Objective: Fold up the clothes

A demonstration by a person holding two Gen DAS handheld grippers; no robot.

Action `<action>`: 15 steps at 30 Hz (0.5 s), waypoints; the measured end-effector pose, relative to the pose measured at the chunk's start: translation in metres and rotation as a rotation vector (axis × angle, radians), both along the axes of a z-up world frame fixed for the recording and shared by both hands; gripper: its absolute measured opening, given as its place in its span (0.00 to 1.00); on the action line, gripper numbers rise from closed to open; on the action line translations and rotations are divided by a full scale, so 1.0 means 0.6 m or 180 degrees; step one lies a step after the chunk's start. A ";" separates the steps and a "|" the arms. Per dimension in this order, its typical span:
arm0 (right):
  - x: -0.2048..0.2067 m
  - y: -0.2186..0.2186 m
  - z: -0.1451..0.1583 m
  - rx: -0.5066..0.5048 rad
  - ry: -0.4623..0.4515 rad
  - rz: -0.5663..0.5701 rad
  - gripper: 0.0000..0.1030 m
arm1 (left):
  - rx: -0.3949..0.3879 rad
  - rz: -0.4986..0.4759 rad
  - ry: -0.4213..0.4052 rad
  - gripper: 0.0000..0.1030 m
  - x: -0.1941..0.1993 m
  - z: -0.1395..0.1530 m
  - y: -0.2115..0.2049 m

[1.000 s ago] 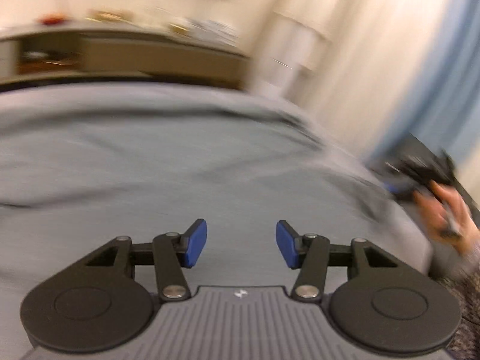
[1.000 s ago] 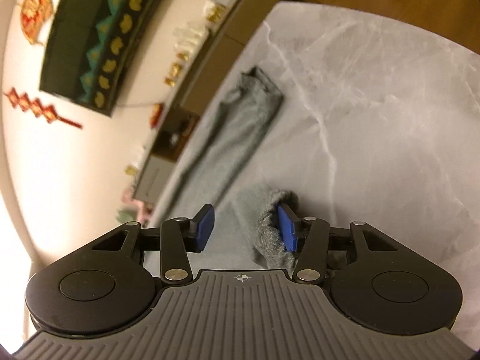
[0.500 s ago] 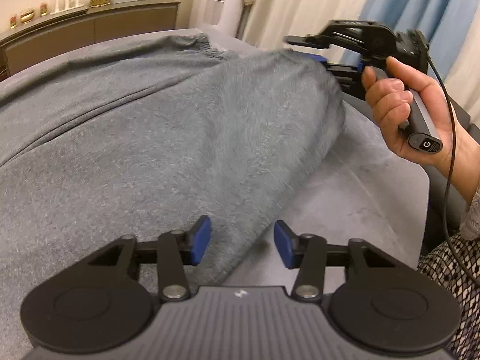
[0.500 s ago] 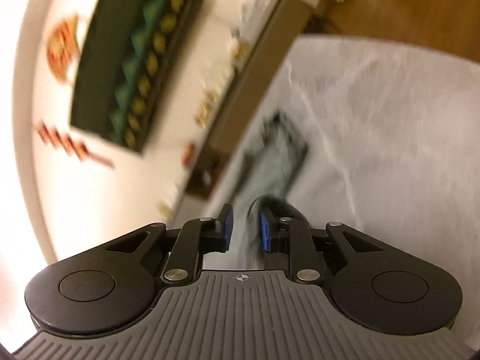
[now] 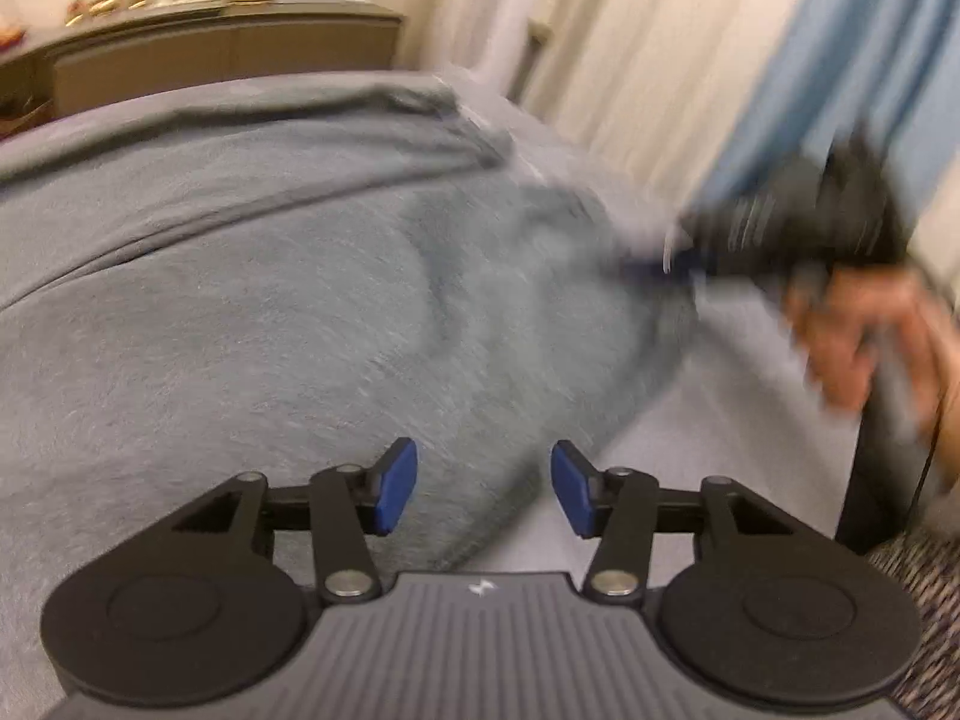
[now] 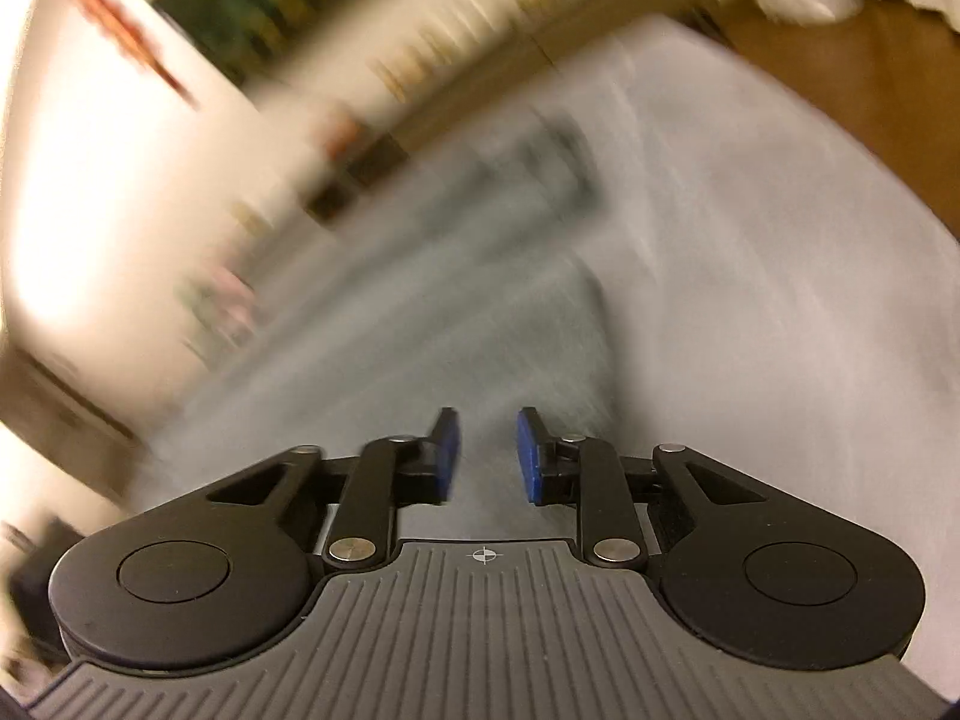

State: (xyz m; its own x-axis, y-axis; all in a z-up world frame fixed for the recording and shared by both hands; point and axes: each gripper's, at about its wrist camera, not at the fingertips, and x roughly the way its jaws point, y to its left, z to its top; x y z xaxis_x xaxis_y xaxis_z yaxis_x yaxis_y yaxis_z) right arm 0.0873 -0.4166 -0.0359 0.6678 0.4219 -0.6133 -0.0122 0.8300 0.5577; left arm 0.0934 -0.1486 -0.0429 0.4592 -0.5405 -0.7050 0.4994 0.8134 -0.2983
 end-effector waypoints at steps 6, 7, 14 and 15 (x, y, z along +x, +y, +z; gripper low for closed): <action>-0.008 -0.023 0.019 -0.0188 -0.0029 -0.0681 0.39 | -0.0240 0.0669 -0.0090 0.50 0.015 0.062 0.188; -0.001 -0.012 0.028 -0.0106 -0.0077 -0.0659 0.41 | -0.0217 0.0787 -0.0107 0.53 0.019 0.069 0.228; 0.085 0.070 0.102 0.0252 -0.0364 -0.0520 0.74 | -0.0330 0.1880 0.0251 0.55 0.054 0.040 0.488; 0.113 0.086 0.116 0.0124 -0.0386 -0.0508 0.78 | -0.0407 0.1925 0.0308 0.55 0.051 0.025 0.508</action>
State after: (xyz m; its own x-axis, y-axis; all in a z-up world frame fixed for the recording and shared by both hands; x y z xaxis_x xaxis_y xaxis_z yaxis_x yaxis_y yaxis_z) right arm 0.1554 -0.3652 0.0335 0.7960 0.3266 -0.5096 0.0487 0.8047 0.5917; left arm 0.1241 0.1559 -0.0278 0.6476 -0.2877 -0.7056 -0.0724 0.8985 -0.4329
